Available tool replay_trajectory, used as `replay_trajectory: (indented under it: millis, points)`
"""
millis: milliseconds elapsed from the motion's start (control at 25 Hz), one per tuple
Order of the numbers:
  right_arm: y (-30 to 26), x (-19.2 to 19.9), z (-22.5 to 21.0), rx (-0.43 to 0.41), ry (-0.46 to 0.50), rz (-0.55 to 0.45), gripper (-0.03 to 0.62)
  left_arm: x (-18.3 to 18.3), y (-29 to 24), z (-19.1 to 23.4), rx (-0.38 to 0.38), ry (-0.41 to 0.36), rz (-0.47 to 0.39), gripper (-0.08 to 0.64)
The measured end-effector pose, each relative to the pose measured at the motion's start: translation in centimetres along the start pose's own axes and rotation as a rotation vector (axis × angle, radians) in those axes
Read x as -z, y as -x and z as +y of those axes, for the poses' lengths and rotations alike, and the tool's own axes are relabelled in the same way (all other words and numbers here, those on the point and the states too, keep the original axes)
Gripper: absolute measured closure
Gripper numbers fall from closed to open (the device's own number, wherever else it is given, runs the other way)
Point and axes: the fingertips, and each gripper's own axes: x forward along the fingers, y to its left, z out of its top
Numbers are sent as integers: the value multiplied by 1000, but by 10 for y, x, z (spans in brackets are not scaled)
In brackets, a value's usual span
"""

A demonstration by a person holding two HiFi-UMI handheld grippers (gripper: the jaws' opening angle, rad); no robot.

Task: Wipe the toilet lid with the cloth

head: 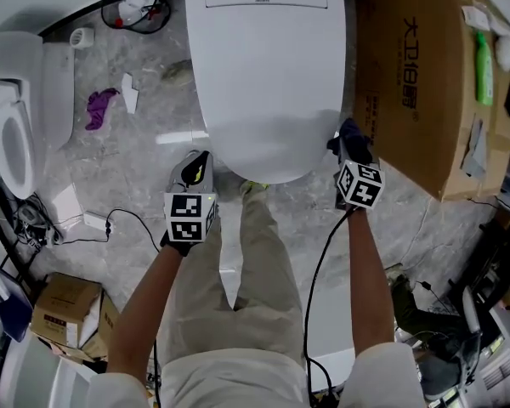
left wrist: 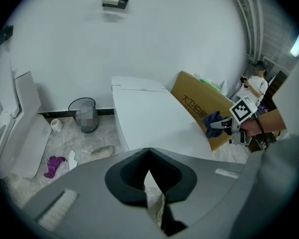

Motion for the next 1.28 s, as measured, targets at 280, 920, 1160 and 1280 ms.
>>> replay_trajectory:
  millis: [280,920,1160,1280]
  points:
    - [16,-4,114,-168,84,-28,417,-2,13,25,-21,17,-20,560]
    - [18,23,331,-445,239,19,422,8,44,70,-53,72,-44,560]
    - [-4,43,324,-404,320,74,428,7,40,59,-37,64,-41,560]
    - [-5,46,322,-413,346,71,426,1,38,52,-27,60,-46,560]
